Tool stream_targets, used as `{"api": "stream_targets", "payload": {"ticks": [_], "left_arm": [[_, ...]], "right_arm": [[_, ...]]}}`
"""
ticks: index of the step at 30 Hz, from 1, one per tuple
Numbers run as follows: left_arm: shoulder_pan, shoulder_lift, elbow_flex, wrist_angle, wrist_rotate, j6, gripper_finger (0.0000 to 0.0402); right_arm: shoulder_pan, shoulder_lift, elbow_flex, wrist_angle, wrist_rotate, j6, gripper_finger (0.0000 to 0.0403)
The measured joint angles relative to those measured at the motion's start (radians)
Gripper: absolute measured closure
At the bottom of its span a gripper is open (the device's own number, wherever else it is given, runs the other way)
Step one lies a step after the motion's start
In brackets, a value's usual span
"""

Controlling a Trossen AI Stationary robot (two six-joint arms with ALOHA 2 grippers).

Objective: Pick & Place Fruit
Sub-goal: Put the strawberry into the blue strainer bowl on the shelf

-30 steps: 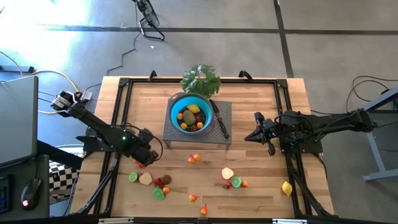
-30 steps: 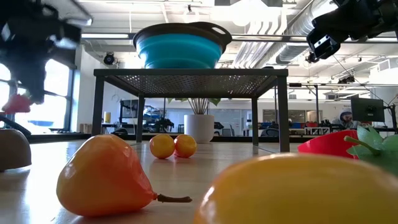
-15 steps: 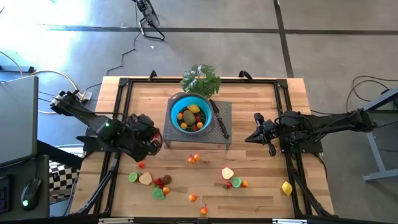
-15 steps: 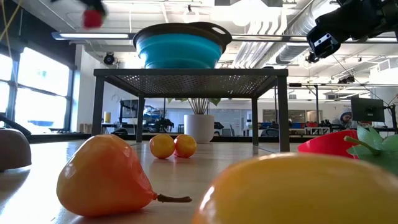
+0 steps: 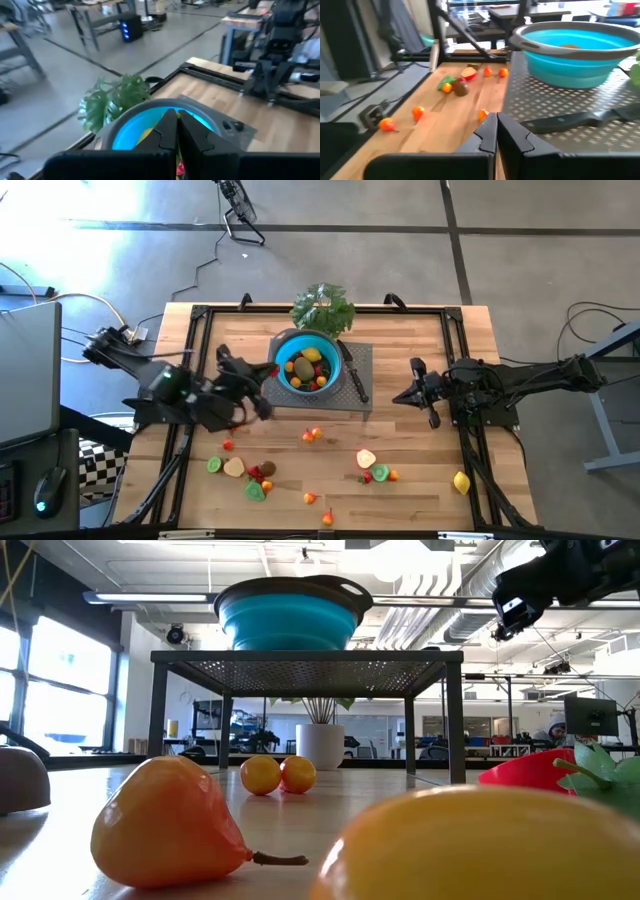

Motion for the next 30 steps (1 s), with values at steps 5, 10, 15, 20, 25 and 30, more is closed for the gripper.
{"api": "stream_targets", "payload": {"ticks": [5,10,15,20,25,30], "left_arm": [[0.06,0.132,-0.026,0.085,-0.042,-0.022,0.0401],[0.165,0.228,-0.002,0.142,0.066,-0.007,0.0401],[0.235,0.236,0.022,0.179,0.201,0.078,0.0401],[0.276,0.236,0.022,0.185,0.239,0.094,0.0401],[0.339,0.236,0.022,0.183,0.286,0.092,0.0401],[0.411,0.236,0.022,0.184,0.352,0.09,0.0401]], "right_arm": [[0.0,0.0,0.0,0.006,0.051,0.007,0.04],[0.0,0.0,0.0,0.008,0.056,-0.002,0.04],[0.0,0.0,0.0,0.021,0.056,-0.047,0.04],[0.0,0.0,0.0,0.018,0.052,-0.042,0.04],[0.0,0.005,0.0,-0.005,0.052,-0.041,0.04],[0.0,0.009,0.0,-0.005,0.052,-0.042,0.04]]}}
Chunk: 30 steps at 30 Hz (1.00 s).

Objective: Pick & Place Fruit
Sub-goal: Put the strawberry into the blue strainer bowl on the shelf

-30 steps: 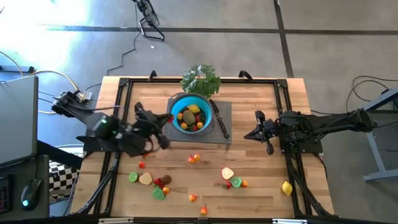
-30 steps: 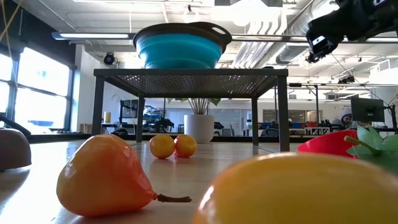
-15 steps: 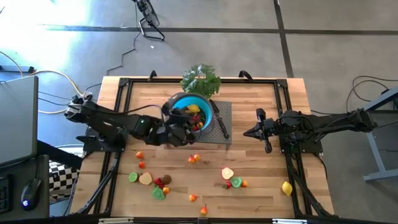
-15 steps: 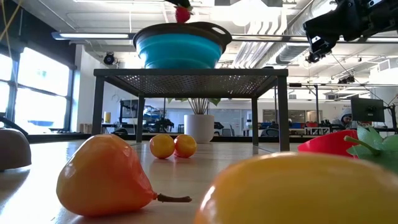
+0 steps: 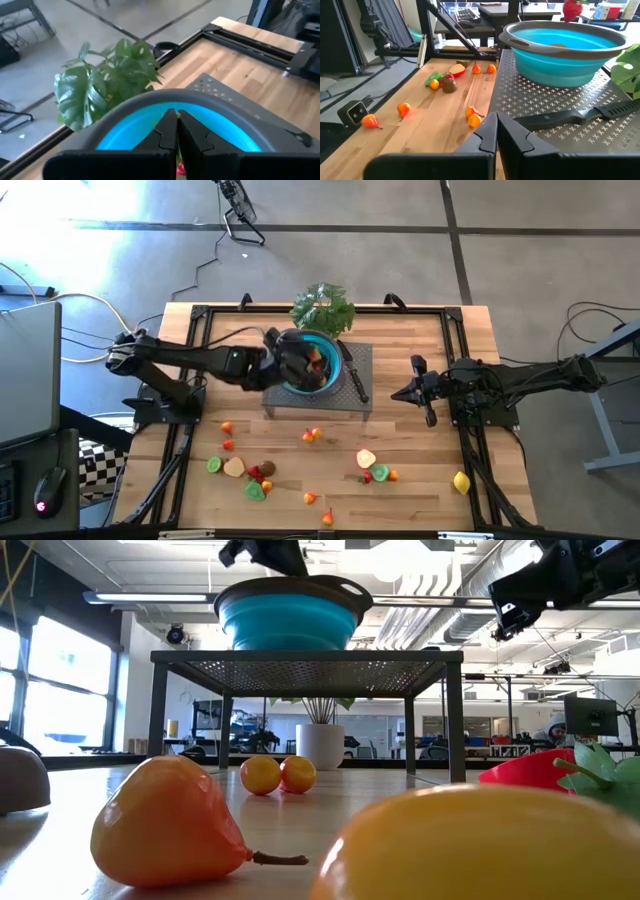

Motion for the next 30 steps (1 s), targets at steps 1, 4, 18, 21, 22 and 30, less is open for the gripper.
{"api": "stream_targets", "payload": {"ticks": [1,4,18,21,22,30], "left_arm": [[0.012,0.0,0.0,0.0,0.012,0.0,0.0401],[0.042,0.0,0.0,0.0,0.044,-0.003,0.0401],[0.06,0.0,-0.08,0.003,0.164,-0.109,0.0401],[0.06,0.001,-0.092,0.004,0.163,-0.131,0.0401],[0.06,0.001,-0.092,0.005,0.163,-0.131,0.0401],[0.06,0.001,-0.092,0.006,0.159,-0.126,0.0384]], "right_arm": [[0.0,0.001,0.0,-0.003,0.0,0.0,0.04],[0.0,0.003,0.0,-0.003,0.0,-0.001,0.04],[0.0,0.006,0.0,-0.002,0.0,-0.01,0.04],[0.0,0.006,0.0,-0.002,0.0,-0.01,0.04],[0.0,0.006,0.0,-0.002,0.0,-0.01,0.04],[0.0,0.006,0.0,-0.002,0.0,-0.01,0.04]]}}
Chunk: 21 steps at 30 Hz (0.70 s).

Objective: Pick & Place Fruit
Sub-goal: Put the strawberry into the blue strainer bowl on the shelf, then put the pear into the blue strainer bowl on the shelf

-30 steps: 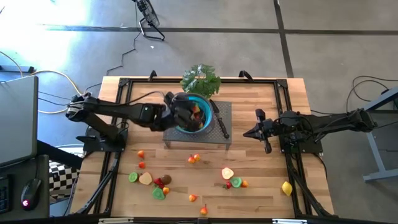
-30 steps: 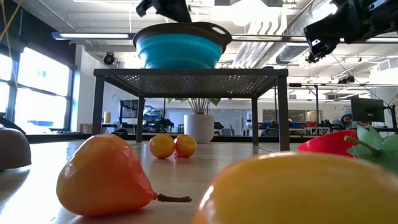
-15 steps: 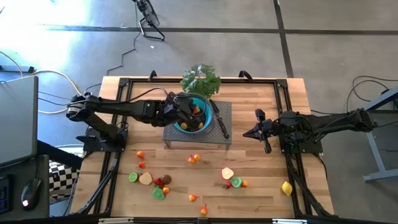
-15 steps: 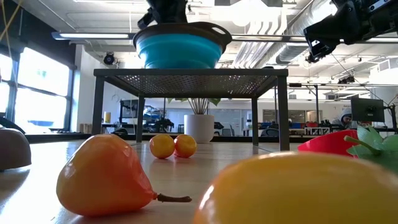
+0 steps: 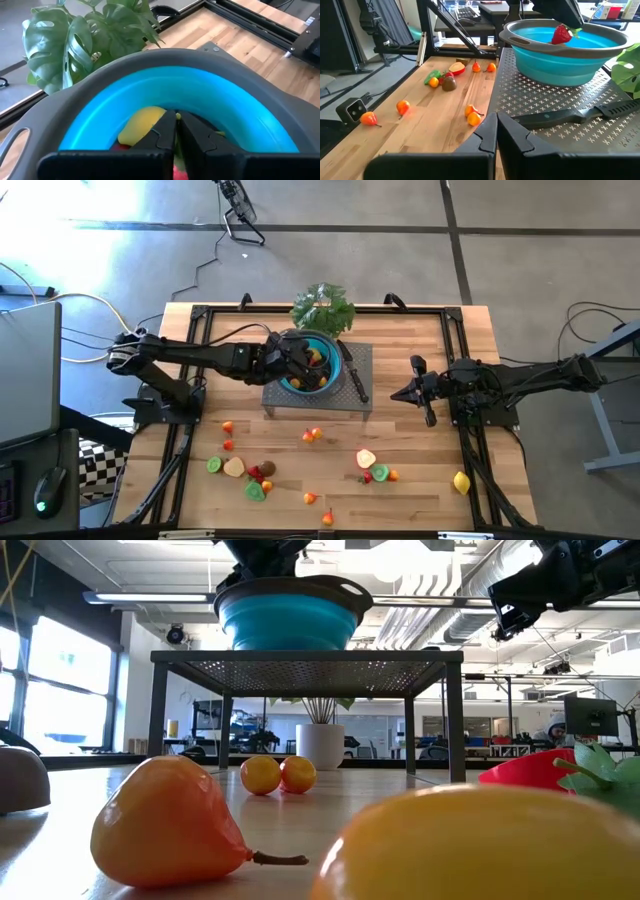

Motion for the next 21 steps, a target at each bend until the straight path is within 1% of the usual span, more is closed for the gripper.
{"api": "stream_targets", "payload": {"ticks": [6,9,13,21], "left_arm": [[0.0,0.0,0.0,0.0,0.0,0.006,0.0332],[0.0,0.0,0.0,0.0,-0.001,0.008,0.0315],[0.0,0.0,0.014,-0.004,-0.002,0.052,0.031],[0.0,0.0,0.134,-0.002,0.001,0.176,0.0309]], "right_arm": [[0.0,0.0,0.0,-0.001,0.0,0.0,0.04],[0.0,0.0,0.0,-0.002,0.0,0.0,0.04],[0.0,0.0,0.0,-0.002,0.0,0.0,0.04],[0.0,0.0,0.0,-0.002,0.0,0.0,0.04]]}}
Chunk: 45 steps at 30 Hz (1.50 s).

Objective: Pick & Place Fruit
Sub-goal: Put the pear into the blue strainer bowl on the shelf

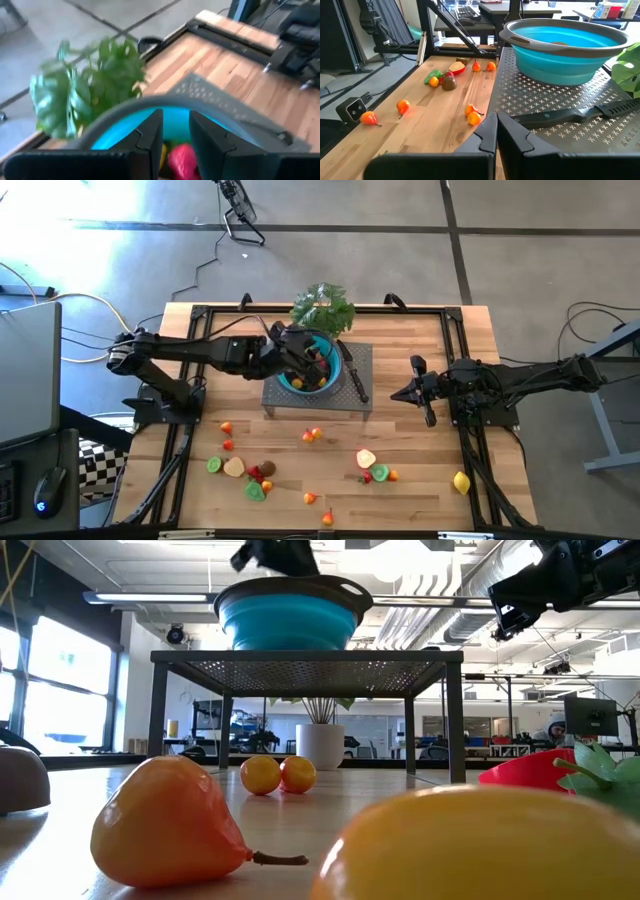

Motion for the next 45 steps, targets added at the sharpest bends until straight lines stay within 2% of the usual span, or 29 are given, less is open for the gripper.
{"api": "stream_targets", "payload": {"ticks": [3,6,9,15,17,26,30,41,45], "left_arm": [[0.0,0.0,0.039,-0.01,0.013,0.029,0.0309],[0.0,0.0,0.058,-0.011,0.076,0.04,0.0309],[0.0,-0.001,0.068,-0.05,0.187,0.039,0.0309],[-0.004,-0.001,0.082,-0.165,0.509,-0.06,0.0309],[-0.023,-0.001,0.082,-0.183,0.551,-0.12,0.0309],[-0.19,-0.001,0.082,-0.279,0.554,-0.364,0.0309],[-0.274,-0.001,0.077,-0.323,0.492,-0.501,0.0309],[-0.461,0.012,0.075,-0.644,0.321,-1.041,0.0309],[-0.521,0.034,0.075,-0.779,0.309,-1.239,0.0309]], "right_arm": [[0.0,0.0,0.0,0.0,0.0,0.0,0.04],[0.0,0.0,0.0,0.0,0.0,0.0,0.04],[0.0,0.0,0.0,0.0,0.0,0.0,0.04],[0.0,0.0,0.0,0.0,0.0,-0.012,0.04],[0.0,0.0,0.0,0.0,0.0,-0.027,0.04],[0.0,0.0,0.0,0.0,0.003,-0.027,0.04],[0.0,0.0,0.0,0.0,0.003,-0.027,0.04],[0.0,0.0,0.0,0.0,0.003,-0.027,0.04],[0.0,0.0,0.0,0.0,0.003,-0.027,0.04]]}}
